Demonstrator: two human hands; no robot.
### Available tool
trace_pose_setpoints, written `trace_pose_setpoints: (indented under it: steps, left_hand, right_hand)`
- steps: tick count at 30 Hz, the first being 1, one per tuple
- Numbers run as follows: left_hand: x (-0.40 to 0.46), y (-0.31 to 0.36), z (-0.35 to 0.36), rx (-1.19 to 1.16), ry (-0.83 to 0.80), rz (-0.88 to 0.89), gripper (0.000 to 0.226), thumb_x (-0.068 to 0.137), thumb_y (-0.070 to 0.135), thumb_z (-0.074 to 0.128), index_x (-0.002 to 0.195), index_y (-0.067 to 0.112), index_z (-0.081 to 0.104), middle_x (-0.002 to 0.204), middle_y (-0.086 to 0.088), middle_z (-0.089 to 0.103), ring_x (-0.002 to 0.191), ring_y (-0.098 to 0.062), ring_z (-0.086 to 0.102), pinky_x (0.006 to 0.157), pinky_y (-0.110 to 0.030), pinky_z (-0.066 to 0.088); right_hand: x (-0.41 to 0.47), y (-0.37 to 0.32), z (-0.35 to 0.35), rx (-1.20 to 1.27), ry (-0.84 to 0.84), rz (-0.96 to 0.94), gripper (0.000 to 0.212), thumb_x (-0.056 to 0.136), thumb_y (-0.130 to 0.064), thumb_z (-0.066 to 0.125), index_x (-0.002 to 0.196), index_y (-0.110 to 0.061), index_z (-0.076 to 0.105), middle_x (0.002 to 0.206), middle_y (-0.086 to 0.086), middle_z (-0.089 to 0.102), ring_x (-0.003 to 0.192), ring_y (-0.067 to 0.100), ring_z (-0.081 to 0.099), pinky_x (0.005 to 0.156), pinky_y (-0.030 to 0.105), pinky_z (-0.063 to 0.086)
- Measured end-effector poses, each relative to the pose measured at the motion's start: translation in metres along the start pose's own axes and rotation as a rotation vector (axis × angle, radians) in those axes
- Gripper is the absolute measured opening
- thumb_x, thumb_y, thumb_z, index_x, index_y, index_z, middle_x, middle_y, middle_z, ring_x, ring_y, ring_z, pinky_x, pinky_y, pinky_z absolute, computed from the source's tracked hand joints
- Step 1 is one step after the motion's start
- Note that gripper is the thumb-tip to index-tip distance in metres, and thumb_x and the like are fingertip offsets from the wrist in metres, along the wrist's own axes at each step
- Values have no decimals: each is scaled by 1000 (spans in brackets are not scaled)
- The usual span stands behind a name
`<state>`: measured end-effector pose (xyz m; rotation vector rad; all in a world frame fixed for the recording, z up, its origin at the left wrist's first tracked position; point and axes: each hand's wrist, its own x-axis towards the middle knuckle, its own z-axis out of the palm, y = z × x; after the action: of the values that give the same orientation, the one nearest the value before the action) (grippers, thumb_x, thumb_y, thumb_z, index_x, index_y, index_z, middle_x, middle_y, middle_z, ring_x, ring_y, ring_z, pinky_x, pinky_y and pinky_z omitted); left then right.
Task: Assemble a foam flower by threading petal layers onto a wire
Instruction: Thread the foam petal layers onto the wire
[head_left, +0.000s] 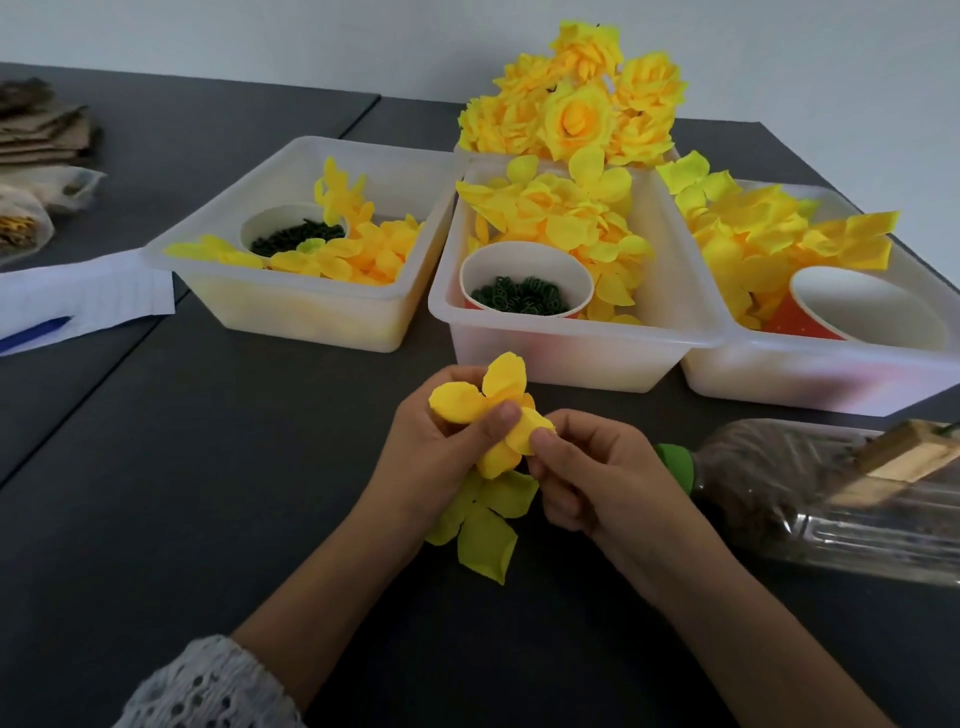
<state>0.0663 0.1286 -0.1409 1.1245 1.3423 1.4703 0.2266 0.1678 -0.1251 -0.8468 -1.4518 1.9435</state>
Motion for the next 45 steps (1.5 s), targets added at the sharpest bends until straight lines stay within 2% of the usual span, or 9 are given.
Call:
trace_pose_setpoints:
  steps: [6, 10, 13, 17, 27, 32, 40, 43, 45]
  left_hand:
    - [0, -3, -2, -26, 40, -44, 55, 67, 37, 80, 115, 26, 58, 91, -3, 72, 80, -14, 72, 63, -25, 57]
    - [-3, -2, 1, 168, 159, 117, 68, 70, 38, 79, 127, 26, 45, 109, 4, 63, 99, -9, 64, 78, -24, 55]
    - [-9, 3, 3, 484, 239, 399, 45, 79, 42, 71, 118, 27, 55, 113, 10, 56, 107, -9, 53, 81, -15, 44]
    - [-13, 6, 9, 674, 132, 629, 14, 89, 25, 64, 96, 17, 72, 93, 6, 59, 92, -15, 51, 69, -29, 46]
    - [-17, 6, 12, 429, 9, 452, 14, 88, 18, 65, 102, 17, 70, 93, 5, 68, 87, -7, 63, 72, -13, 48]
    - [-18, 3, 12, 449, -18, 455, 14, 87, 19, 66, 99, 13, 70, 89, 2, 65, 81, -12, 61, 70, -23, 52]
    - [-16, 3, 11, 482, 7, 419, 16, 84, 21, 71, 97, 27, 64, 84, 17, 61, 81, -4, 60, 68, -11, 47]
    - [-14, 2, 11, 361, 29, 321, 14, 84, 30, 68, 97, 26, 66, 84, 17, 66, 84, -6, 65, 72, -18, 53]
    - [-12, 1, 10, 234, 18, 266, 18, 86, 30, 68, 101, 20, 70, 90, 9, 72, 88, -14, 69, 76, -36, 59]
  right_hand:
    - [-2, -4, -2, -124, 22, -38, 14, 73, -31, 66, 71, -17, 66, 49, -8, 50, 41, 4, 39, 40, 17, 36]
    - [-4, -5, 4, -154, 80, -85, 16, 73, -30, 63, 74, -14, 63, 49, -7, 52, 40, 5, 39, 39, 17, 35]
    - [-4, -4, 8, -144, 118, -112, 19, 75, -29, 62, 74, -10, 60, 48, -6, 49, 40, 6, 39, 38, 18, 35]
    - [-5, -2, 9, -126, 140, -174, 21, 80, -27, 59, 74, -6, 60, 48, -1, 43, 39, 7, 37, 37, 18, 36]
    - [-5, 1, 9, -90, 136, -219, 20, 84, -29, 56, 75, -12, 59, 48, -4, 44, 37, 6, 36, 34, 18, 35]
    - [-5, 3, 8, -75, 127, -181, 21, 81, -30, 56, 74, -11, 57, 47, -3, 44, 36, 6, 36, 34, 17, 34]
    - [-1, 0, 6, -32, 106, -156, 28, 80, -32, 60, 76, -5, 59, 48, 1, 43, 37, 7, 35, 35, 18, 35]
    - [-2, -5, 7, -235, 144, -271, 31, 80, -40, 59, 79, -9, 63, 49, -7, 55, 40, 6, 44, 39, 20, 42]
    - [-3, -7, 9, -358, 162, -365, 23, 80, -38, 60, 83, -15, 64, 58, -7, 63, 45, 5, 52, 42, 19, 46]
